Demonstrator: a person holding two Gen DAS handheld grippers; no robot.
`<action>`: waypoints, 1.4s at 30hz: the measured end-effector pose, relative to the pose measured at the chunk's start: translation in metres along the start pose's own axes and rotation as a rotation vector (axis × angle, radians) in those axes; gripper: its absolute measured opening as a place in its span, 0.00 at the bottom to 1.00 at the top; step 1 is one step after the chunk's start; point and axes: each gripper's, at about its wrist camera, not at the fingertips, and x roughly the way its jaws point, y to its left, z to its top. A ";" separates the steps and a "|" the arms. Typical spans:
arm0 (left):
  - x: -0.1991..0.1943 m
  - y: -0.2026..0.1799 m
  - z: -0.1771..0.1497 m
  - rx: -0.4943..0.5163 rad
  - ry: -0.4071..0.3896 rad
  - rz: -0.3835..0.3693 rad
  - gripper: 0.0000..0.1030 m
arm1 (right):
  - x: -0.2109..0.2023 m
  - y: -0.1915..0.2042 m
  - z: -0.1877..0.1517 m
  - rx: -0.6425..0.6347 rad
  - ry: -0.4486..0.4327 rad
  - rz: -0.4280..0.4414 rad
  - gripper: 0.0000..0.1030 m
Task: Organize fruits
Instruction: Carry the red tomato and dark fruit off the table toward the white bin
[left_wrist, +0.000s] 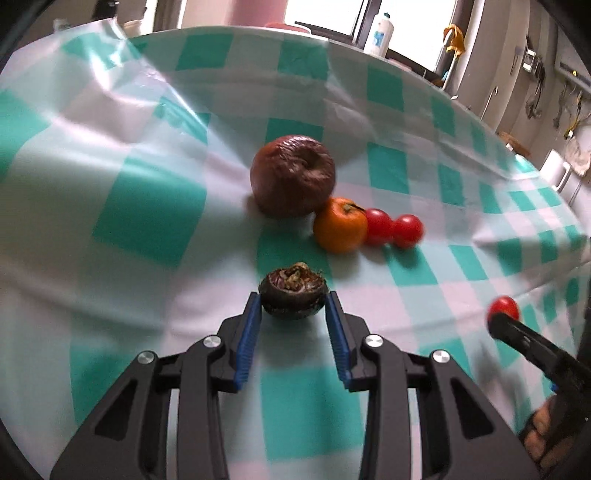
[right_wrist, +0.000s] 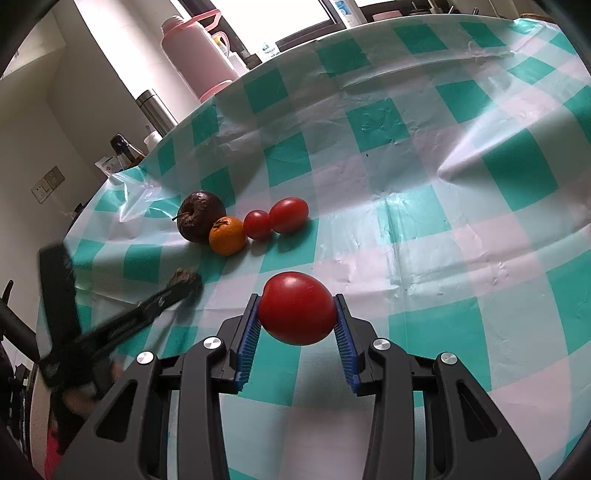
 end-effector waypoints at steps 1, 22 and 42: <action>-0.007 -0.001 -0.006 -0.008 -0.012 -0.007 0.35 | 0.000 -0.001 0.000 0.001 -0.001 0.001 0.38; -0.035 -0.006 -0.032 -0.061 -0.048 -0.076 0.51 | -0.027 0.003 -0.019 -0.004 -0.022 0.040 0.38; -0.036 -0.012 -0.035 -0.009 -0.038 -0.034 0.38 | -0.038 0.008 -0.028 -0.014 -0.036 0.075 0.38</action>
